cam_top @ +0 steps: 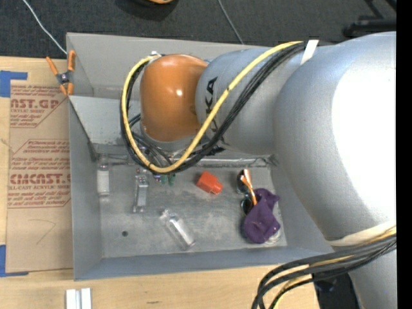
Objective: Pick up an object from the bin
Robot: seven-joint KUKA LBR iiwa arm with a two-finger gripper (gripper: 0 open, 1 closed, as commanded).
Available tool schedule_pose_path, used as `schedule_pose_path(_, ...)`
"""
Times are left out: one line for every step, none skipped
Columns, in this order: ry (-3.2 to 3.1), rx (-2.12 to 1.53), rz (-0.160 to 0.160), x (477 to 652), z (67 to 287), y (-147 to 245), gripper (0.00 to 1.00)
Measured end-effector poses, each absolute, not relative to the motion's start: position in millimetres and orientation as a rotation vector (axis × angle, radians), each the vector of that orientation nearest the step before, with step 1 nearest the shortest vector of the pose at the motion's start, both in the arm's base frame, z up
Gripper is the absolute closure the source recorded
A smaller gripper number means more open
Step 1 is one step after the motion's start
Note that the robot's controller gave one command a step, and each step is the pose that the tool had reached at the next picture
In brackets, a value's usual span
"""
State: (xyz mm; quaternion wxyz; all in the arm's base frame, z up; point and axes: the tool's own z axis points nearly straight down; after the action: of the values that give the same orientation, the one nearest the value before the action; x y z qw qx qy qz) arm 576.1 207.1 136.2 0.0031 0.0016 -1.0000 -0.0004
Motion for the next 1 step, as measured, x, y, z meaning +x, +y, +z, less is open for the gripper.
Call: schedule_pose_path(-3.142, 0.001, -0.003, 578.2, 141.1, 206.0, 0.00)
